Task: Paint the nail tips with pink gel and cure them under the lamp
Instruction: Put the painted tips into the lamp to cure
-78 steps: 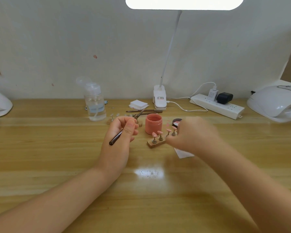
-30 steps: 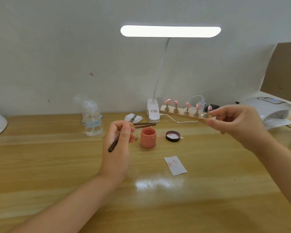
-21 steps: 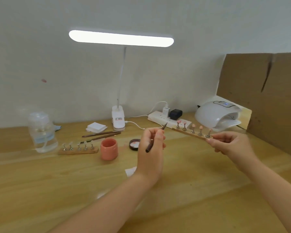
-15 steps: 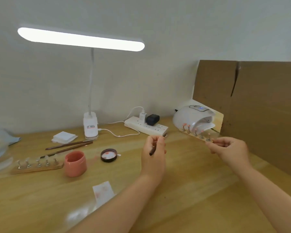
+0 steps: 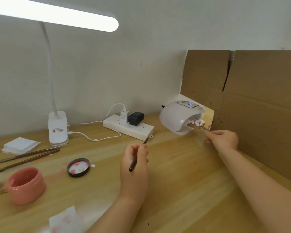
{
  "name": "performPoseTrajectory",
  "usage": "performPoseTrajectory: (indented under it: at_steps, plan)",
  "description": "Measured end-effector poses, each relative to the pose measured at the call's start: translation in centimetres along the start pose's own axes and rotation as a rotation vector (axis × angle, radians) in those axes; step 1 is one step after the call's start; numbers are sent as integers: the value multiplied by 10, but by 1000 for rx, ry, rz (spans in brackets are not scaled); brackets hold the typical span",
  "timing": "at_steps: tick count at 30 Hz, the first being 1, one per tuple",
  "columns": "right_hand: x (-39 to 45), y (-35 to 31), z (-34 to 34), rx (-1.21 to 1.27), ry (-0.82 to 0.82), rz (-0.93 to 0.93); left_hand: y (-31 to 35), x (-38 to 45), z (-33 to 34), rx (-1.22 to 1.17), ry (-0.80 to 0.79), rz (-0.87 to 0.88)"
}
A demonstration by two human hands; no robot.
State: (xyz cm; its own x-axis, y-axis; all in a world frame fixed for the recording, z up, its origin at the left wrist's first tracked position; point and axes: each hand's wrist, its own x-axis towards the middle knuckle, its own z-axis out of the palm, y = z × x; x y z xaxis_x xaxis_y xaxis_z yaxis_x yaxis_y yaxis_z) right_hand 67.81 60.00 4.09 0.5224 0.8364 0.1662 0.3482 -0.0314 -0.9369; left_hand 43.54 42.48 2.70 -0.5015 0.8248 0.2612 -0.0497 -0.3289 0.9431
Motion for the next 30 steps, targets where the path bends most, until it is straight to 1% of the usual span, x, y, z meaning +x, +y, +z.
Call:
performPoseTrajectory:
  at_steps: [3, 6, 9, 12, 15, 17, 20, 22, 24, 25, 27, 28, 29, 30]
  plan:
    - [12, 2, 16, 21, 19, 24, 0, 0, 2, 34, -16, 52]
    - [30, 9, 23, 105, -8, 60, -2, 3, 3, 28, 10, 40]
    - [45, 20, 29, 40, -38, 50, -3, 5, 3, 20, 9, 30]
    - [52, 20, 39, -88, -91, -22, -3, 4, 4, 11, 5, 26]
    - [56, 10, 50, -343, -165, -121, -4, 5, 3, 2, 2, 4]
    - [58, 3, 58, -458, -215, -161, -5, 6, 4, 1, 2, -8]
    - [61, -5, 72, -542, -369, -190, -7, 8, 3, -11, 21, -23]
    - [62, -9, 75, -571, -417, -170, -8, 8, 3, -12, 28, -27]
    - [61, -15, 68, -532, -392, -152, -8, 8, 3, -4, 32, -26]
    - [60, -20, 62, -529, -321, -195, -8, 9, 3, 2, 35, -25]
    - [58, -32, 50, -510, -103, -372, -8, 9, 2, 10, 45, -22]
    - [58, -41, 49, -448, -40, -468, -8, 9, 2, 12, 52, -18]
    - [59, -51, 50, -367, -46, -533, -8, 9, 2, 17, 57, -17]
    - [60, -61, 53, -305, -97, -555, -7, 9, 2, 22, 59, -14]
